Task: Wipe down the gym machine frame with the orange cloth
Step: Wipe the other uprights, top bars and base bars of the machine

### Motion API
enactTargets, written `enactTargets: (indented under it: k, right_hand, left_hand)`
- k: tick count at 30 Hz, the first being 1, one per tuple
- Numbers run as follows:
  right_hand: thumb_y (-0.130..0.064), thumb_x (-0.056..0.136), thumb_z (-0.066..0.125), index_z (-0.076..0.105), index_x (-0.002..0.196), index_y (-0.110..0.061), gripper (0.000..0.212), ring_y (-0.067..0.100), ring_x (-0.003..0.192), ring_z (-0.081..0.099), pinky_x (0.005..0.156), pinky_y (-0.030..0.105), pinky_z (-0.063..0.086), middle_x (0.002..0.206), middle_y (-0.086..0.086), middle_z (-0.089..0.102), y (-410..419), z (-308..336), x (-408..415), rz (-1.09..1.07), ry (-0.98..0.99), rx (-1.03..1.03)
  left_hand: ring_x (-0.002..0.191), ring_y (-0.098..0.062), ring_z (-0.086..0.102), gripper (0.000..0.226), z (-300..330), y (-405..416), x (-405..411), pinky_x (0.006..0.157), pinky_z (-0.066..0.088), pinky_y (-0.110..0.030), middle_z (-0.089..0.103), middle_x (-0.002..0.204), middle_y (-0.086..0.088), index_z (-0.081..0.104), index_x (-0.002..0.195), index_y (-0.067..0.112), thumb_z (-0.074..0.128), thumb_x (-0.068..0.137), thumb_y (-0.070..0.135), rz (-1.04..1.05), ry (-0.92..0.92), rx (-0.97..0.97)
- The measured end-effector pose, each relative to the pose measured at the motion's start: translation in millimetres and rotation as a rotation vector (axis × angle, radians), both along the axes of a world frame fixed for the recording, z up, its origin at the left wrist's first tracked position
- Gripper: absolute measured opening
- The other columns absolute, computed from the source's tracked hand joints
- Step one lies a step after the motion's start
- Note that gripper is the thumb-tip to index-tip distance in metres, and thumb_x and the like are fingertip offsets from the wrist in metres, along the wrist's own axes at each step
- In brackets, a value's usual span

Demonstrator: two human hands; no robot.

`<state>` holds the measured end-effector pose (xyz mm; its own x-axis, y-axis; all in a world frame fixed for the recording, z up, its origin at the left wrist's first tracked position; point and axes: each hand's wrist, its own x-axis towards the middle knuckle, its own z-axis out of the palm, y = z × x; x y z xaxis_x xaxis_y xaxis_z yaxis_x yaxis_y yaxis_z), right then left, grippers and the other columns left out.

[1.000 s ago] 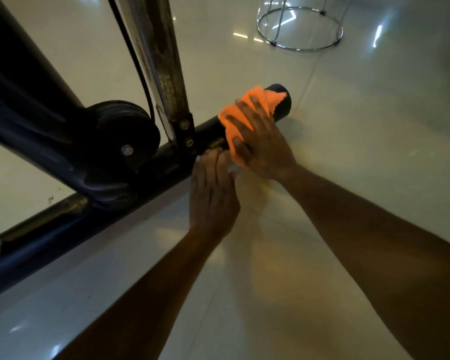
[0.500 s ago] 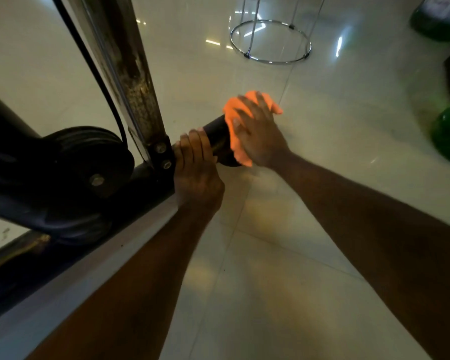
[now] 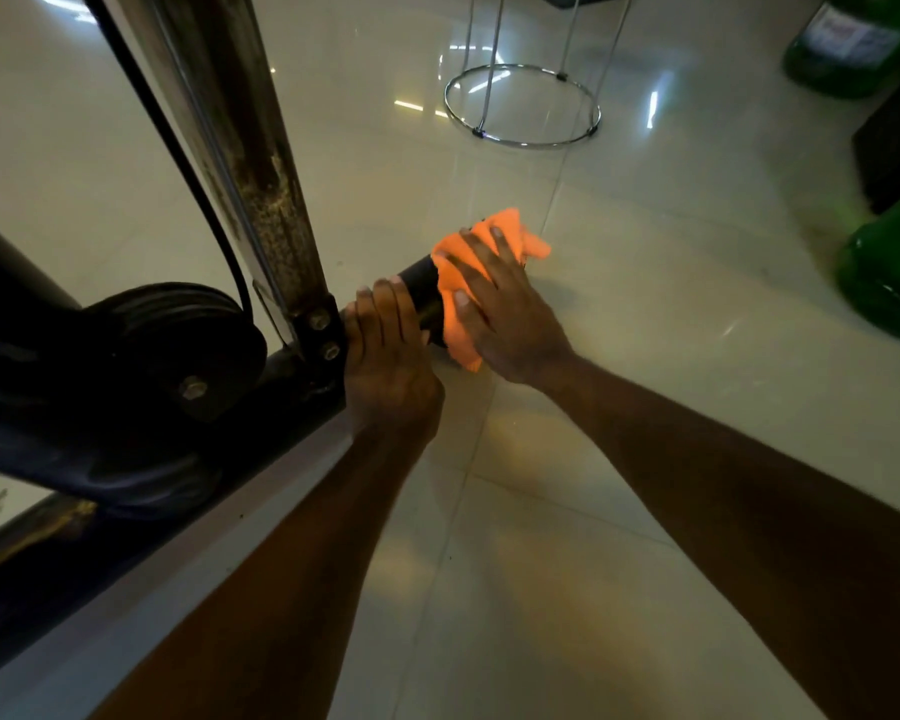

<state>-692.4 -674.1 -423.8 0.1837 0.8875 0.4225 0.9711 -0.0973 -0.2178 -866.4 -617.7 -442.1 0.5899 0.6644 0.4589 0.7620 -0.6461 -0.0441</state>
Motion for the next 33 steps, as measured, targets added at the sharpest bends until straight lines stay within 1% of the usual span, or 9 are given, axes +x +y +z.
enactTargets:
  k: [4, 8, 12, 18, 22, 24, 26, 29, 33]
  right_hand:
    - [-0.04, 0.116, 0.032, 0.05, 0.161, -0.016, 0.055, 0.036, 0.165, 0.022, 0.128, 0.062, 0.027, 0.172, 0.008, 0.04, 21, 14, 34, -0.065, 0.011, -0.063]
    - [-0.04, 0.115, 0.034, 0.051, 0.161, -0.015, 0.054, 0.041, 0.165, 0.02, 0.129, 0.066, 0.024, 0.173, 0.012, 0.038, 16, 12, 16, -0.087, 0.049, -0.039]
    - [-0.035, 0.116, 0.04, 0.044, 0.166, -0.019, 0.052, 0.035, 0.168, 0.011, 0.134, 0.056, 0.02, 0.177, 0.01, 0.029, -4, 4, 10, 0.014, 0.036, -0.025]
    - [-0.046, 0.115, 0.032, 0.057, 0.156, -0.016, 0.057, 0.039, 0.164, 0.025, 0.13, 0.064, 0.022, 0.168, 0.01, 0.046, 24, 18, 21, -0.086, 0.121, -0.09]
    - [-0.033, 0.114, 0.048, 0.059, 0.155, -0.014, 0.047, 0.032, 0.162, 0.032, 0.132, 0.053, 0.028, 0.167, 0.008, 0.048, 5, 6, 0, -0.057, 0.149, 0.033]
    - [-0.032, 0.113, 0.049, 0.062, 0.152, -0.01, 0.046, 0.034, 0.161, 0.035, 0.13, 0.056, 0.031, 0.164, 0.012, 0.052, 12, 12, 10, -0.055, 0.169, 0.022]
    - [-0.034, 0.114, 0.047, 0.063, 0.15, -0.009, 0.048, 0.039, 0.163, 0.029, 0.13, 0.06, 0.026, 0.166, 0.015, 0.049, 26, 25, 21, -0.104, 0.211, -0.075]
    - [-0.036, 0.114, 0.046, 0.059, 0.156, -0.015, 0.048, 0.035, 0.165, 0.023, 0.13, 0.062, 0.024, 0.17, 0.009, 0.045, 24, 32, 15, -0.12, 0.24, -0.135]
    - [-0.024, 0.11, 0.055, 0.062, 0.152, -0.012, 0.044, 0.033, 0.158, 0.04, 0.13, 0.054, 0.032, 0.162, 0.013, 0.053, -7, 34, 0, -0.049, 0.204, -0.059]
  left_hand:
    - [0.151, -0.047, 0.037, 0.056, 0, -1, -1, 0.127, 0.026, -0.054, 0.039, 0.162, -0.028, 0.024, 0.164, -0.009, 0.033, 0.115, 0.017, -0.034, -0.045, -0.038]
    - [0.151, -0.046, 0.038, 0.056, 6, -3, 2, 0.128, 0.026, -0.054, 0.041, 0.162, -0.027, 0.029, 0.162, -0.008, 0.034, 0.114, 0.019, -0.027, -0.085, -0.089]
    - [0.149, -0.045, 0.042, 0.055, 8, -2, 4, 0.126, 0.028, -0.054, 0.044, 0.16, -0.026, 0.033, 0.16, -0.007, 0.039, 0.113, 0.02, -0.006, -0.115, -0.12]
    - [0.143, -0.043, 0.047, 0.051, 11, -4, 8, 0.124, 0.032, -0.052, 0.051, 0.154, -0.023, 0.043, 0.156, -0.004, 0.037, 0.115, 0.026, 0.022, -0.164, -0.135]
    - [0.145, -0.042, 0.046, 0.052, 12, -3, 9, 0.124, 0.03, -0.051, 0.05, 0.156, -0.022, 0.042, 0.157, -0.003, 0.038, 0.114, 0.027, 0.039, -0.132, -0.168]
    - [0.144, -0.042, 0.046, 0.052, 11, -3, 9, 0.124, 0.031, -0.051, 0.05, 0.155, -0.022, 0.043, 0.156, -0.003, 0.037, 0.114, 0.027, 0.03, -0.129, -0.154]
    - [0.143, -0.043, 0.047, 0.051, 10, -2, 7, 0.123, 0.032, -0.052, 0.051, 0.154, -0.023, 0.044, 0.155, -0.004, 0.037, 0.115, 0.026, 0.013, -0.143, -0.137]
    - [0.145, -0.044, 0.046, 0.052, 16, -4, 1, 0.124, 0.032, -0.053, 0.049, 0.156, -0.025, 0.041, 0.157, -0.007, 0.038, 0.115, 0.024, -0.02, -0.145, -0.148]
    - [0.153, -0.047, 0.039, 0.057, 20, -7, -14, 0.129, 0.027, -0.053, 0.041, 0.163, -0.031, 0.034, 0.161, -0.01, 0.04, 0.113, 0.02, -0.136, -0.089, -0.166]
